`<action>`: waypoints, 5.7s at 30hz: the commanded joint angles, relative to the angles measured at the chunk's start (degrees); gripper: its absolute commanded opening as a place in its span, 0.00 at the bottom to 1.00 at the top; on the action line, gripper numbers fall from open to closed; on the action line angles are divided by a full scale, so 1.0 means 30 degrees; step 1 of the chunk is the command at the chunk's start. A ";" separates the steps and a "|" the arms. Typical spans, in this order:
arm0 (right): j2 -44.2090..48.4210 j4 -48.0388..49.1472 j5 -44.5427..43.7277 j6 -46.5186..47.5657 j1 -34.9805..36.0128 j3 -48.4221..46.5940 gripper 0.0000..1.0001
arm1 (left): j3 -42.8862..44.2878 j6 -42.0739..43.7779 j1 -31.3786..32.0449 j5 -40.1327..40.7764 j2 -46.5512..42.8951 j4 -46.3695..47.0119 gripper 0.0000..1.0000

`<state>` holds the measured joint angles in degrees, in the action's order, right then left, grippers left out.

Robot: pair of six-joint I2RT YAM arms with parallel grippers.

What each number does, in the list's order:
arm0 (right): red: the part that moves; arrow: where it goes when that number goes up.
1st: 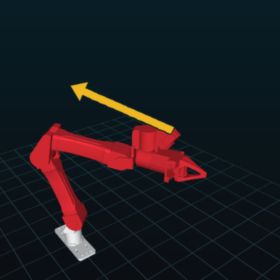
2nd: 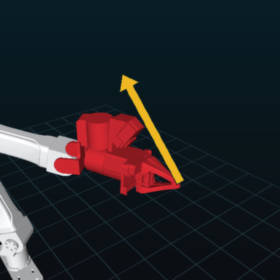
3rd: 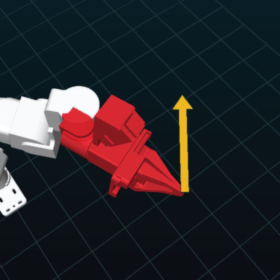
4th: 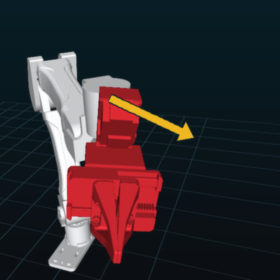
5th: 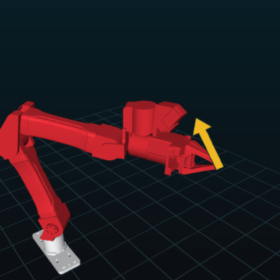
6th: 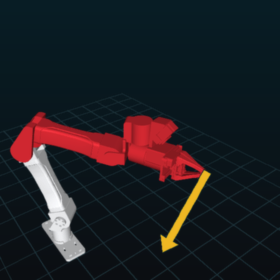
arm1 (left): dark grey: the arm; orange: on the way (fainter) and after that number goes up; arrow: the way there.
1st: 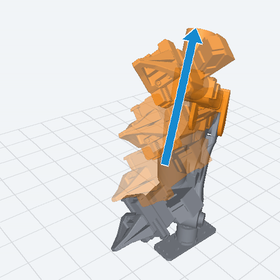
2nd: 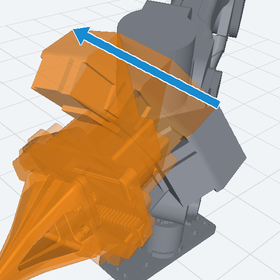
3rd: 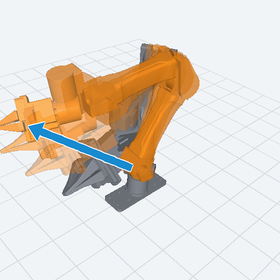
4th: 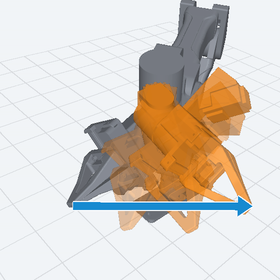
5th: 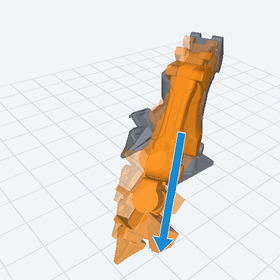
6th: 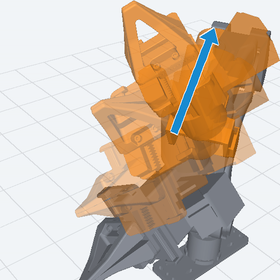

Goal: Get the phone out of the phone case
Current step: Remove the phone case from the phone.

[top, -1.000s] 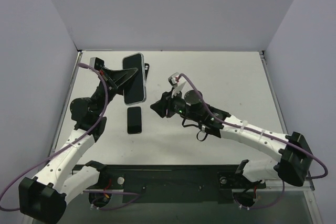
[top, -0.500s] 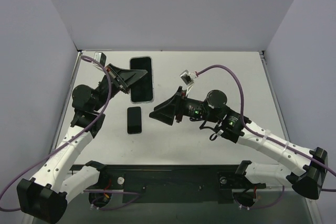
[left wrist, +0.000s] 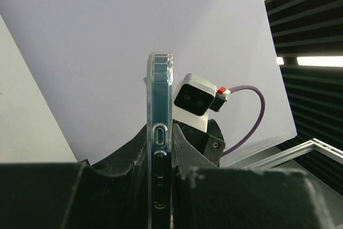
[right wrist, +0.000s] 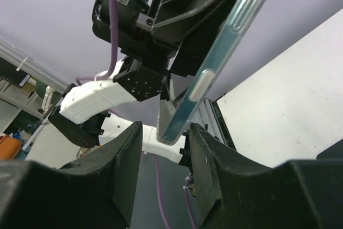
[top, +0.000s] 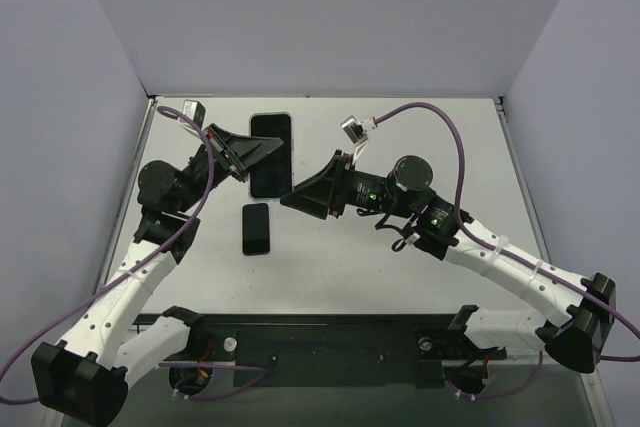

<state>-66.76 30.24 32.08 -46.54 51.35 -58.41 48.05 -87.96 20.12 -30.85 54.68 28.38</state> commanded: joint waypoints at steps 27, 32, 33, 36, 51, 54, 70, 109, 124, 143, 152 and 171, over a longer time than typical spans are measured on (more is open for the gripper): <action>-0.2384 -0.5479 0.1792 1.4429 -0.0565 -0.2091 0.00 | 0.0857 -1.0874 -0.0115 -0.2138 0.0525 0.7707 0.00; -0.2736 -0.5364 -0.0316 1.4402 -0.0594 -0.2706 0.00 | 0.0624 -1.0933 -0.0056 -0.2197 0.0407 0.7590 0.00; -0.2765 -0.5218 -0.0930 1.4053 -0.0594 -0.2678 0.00 | 0.0594 -1.0904 -0.0056 -0.2168 0.0379 0.7648 0.00; -0.2562 -0.4075 -0.4027 1.1802 -0.0565 -0.2327 0.00 | 0.0593 -1.0817 -0.0027 -0.2080 0.0407 0.7824 0.00; 0.3530 -0.4398 -0.5714 -0.1445 0.1806 0.1658 0.52 | 0.0038 -0.1266 -0.0613 -0.0440 -0.0384 0.1848 0.00; 0.4292 -0.4252 -0.6091 -0.2091 0.2451 0.1658 0.52 | -0.0285 -0.0564 -0.0642 -0.0205 -0.0295 0.1674 0.00; 0.1660 -0.0852 -0.5741 -0.4377 0.2716 0.0370 0.28 | 0.0183 0.1020 -0.0642 0.0235 -0.0794 -0.0496 0.00; -0.2296 0.1347 -0.4891 -0.6516 0.1193 -0.0977 0.28 | 0.0536 0.0610 -0.0642 -0.0790 -0.1115 0.0237 0.00; -0.3937 0.4417 -0.4922 -0.8857 0.1017 -0.1916 0.00 | 0.0241 0.3179 -0.0670 -0.2225 -0.2227 -0.1918 0.01; 0.0749 0.4424 -0.5330 -0.9593 0.0636 0.1336 0.00 | 0.0594 1.1713 -0.0789 0.3547 -0.9582 -1.4967 0.72; 0.1483 0.4276 -0.5565 -0.9534 0.0666 0.1190 0.00 | -0.0401 0.9460 -0.0788 -0.2191 -0.7504 -1.0110 0.84; 0.0516 0.6442 -0.5330 -1.0997 0.0841 0.1248 0.00 | -0.1545 0.7466 -0.0730 -0.2197 -0.6272 -0.5974 0.53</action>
<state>-65.17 38.33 15.81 -77.30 53.32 -53.10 43.07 -65.60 17.65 -36.93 34.74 7.03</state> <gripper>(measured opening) 0.063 0.562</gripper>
